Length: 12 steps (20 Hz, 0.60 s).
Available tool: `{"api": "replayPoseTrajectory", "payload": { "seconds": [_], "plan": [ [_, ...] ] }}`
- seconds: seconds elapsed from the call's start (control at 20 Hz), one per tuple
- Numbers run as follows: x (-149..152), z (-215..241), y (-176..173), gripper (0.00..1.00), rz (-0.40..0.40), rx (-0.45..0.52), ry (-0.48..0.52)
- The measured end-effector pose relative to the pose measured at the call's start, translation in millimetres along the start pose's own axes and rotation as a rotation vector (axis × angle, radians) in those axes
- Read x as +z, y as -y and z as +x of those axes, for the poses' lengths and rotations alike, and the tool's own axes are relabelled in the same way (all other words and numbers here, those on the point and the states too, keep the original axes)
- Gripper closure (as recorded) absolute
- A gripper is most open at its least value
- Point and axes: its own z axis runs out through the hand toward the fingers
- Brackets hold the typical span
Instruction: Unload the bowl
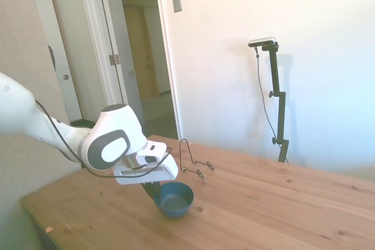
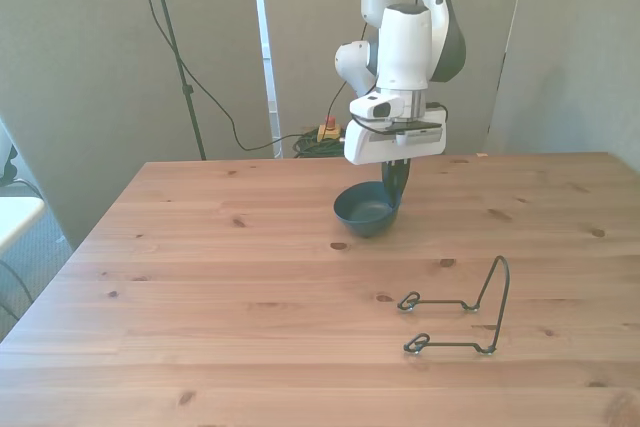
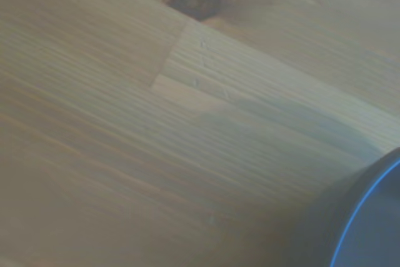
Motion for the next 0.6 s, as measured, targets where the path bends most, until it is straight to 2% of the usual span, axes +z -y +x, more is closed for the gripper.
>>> {"api": "replayPoseTrajectory", "payload": {
  "seconds": [0.1, 0.15, 0.3, 0.6],
  "plan": [
    [6.0, 1.5, 7.0, 1.00, -0.033, 0.039, -0.003],
    [8.1, 2.6, 9.7, 0.00, -0.047, 0.053, 0.000],
    [11.9, 6.9, 17.1, 0.00, -0.083, 0.059, 0.006],
    [14.6, 8.8, 25.8, 0.00, -0.103, 0.055, 0.022]
  ]
}}
